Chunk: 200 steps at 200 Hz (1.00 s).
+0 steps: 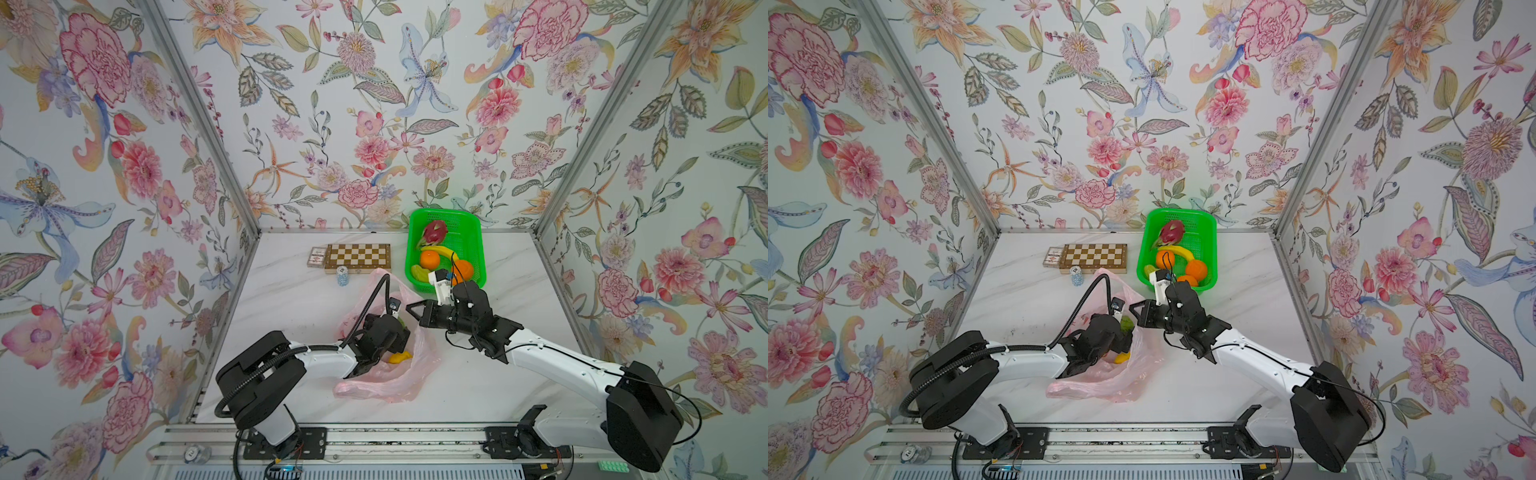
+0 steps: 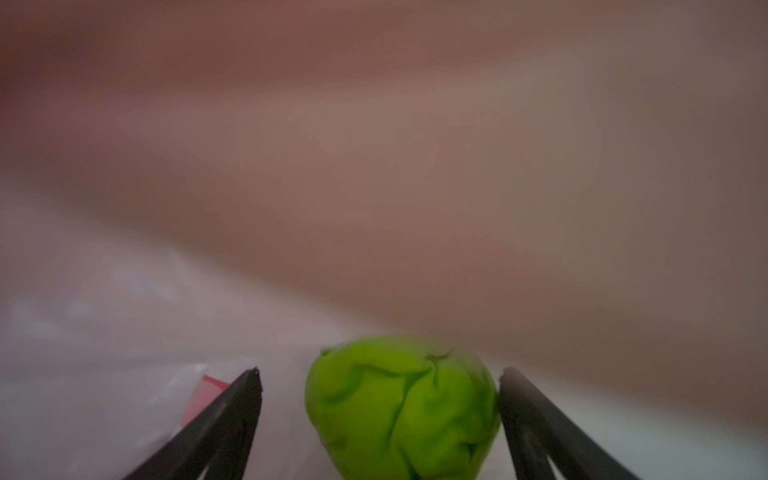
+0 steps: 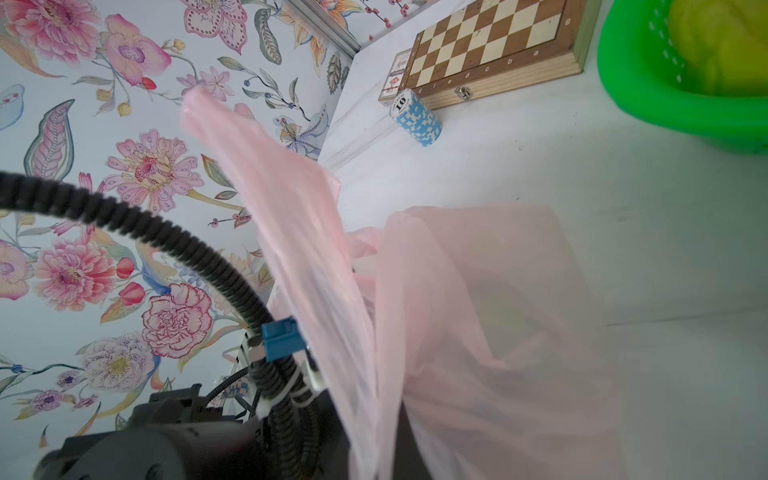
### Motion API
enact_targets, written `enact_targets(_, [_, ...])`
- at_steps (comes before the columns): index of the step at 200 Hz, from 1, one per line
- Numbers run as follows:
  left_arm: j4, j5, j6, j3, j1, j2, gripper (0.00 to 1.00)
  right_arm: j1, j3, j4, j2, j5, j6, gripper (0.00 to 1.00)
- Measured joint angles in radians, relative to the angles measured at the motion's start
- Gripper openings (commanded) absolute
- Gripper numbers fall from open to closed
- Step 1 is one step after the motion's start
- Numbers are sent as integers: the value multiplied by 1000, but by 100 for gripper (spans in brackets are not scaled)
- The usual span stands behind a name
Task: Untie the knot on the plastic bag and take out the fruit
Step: 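Move both grippers back into the pink bag toward the yellow apple, then grasp the green apple inside the pink bag with the left gripper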
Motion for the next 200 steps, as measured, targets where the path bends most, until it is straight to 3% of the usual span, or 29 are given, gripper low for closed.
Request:
enact_targets(47, [-50, 21, -25, 35, 32, 95, 66, 0, -8, -2, 0, 0, 8, 4])
enact_targets(104, [-45, 56, -30, 48, 35, 102, 40, 0, -56, 13, -25, 8, 26, 9])
enact_targets(148, [-6, 133, -3, -29, 38, 23, 34, -8, -145, 7, -40, 41, 29, 9])
enact_targets(200, [50, 193, 40, -79, 38, -46, 34, -11, -246, -12, -40, 76, 29, 9])
